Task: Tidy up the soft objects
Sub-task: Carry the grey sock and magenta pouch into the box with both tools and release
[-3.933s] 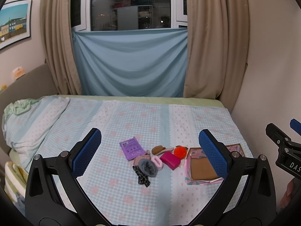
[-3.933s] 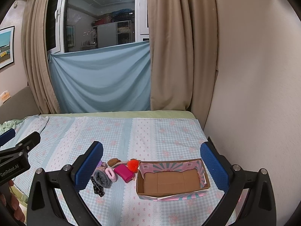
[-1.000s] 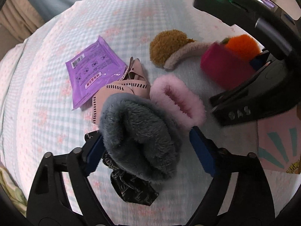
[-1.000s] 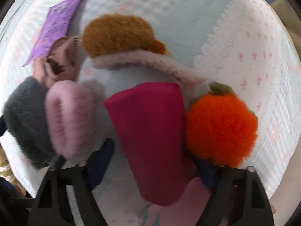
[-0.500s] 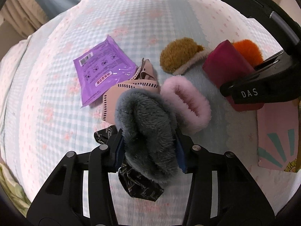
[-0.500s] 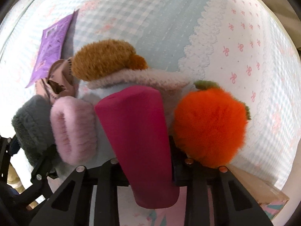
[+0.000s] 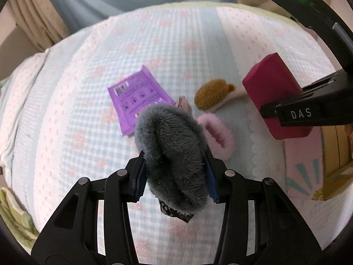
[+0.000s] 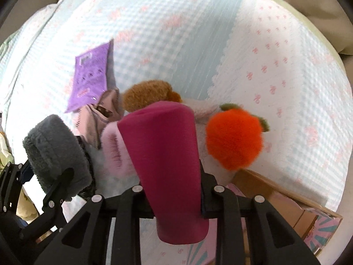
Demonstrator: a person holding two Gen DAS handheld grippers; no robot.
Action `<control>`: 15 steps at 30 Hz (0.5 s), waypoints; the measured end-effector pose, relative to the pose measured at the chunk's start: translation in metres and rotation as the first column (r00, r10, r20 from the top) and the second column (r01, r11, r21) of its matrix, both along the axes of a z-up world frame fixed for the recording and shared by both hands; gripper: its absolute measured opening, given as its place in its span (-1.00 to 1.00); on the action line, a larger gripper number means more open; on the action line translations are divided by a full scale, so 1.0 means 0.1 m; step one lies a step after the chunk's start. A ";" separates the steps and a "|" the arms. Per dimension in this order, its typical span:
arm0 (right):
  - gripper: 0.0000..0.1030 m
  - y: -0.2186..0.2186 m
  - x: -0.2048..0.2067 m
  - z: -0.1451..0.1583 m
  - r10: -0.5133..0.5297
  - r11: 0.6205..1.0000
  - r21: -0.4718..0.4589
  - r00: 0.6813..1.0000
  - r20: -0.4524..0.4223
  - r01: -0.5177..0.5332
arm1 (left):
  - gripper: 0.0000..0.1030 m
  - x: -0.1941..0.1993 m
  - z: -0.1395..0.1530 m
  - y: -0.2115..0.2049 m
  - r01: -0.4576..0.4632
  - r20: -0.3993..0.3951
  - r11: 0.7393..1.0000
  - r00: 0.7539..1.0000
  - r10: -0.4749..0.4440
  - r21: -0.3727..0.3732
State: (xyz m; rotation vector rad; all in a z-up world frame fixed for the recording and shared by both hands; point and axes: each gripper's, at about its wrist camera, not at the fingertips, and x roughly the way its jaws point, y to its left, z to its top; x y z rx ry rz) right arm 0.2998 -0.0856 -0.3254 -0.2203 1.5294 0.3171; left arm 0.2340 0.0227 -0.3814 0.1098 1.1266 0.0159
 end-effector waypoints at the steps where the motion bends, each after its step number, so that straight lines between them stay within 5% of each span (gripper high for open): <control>1: -0.52 -0.01 -0.02 0.10 -0.003 1.000 0.007 1.000 0.010 0.003 | -0.21 -0.04 0.08 -0.01 -0.002 0.013 1.000 1.000 0.002 0.004; 15: -0.52 -0.50 -0.52 0.97 -0.076 0.992 0.115 0.983 0.167 0.057 | -0.21 -0.44 1.27 -0.23 0.007 0.184 1.000 0.983 -0.008 0.008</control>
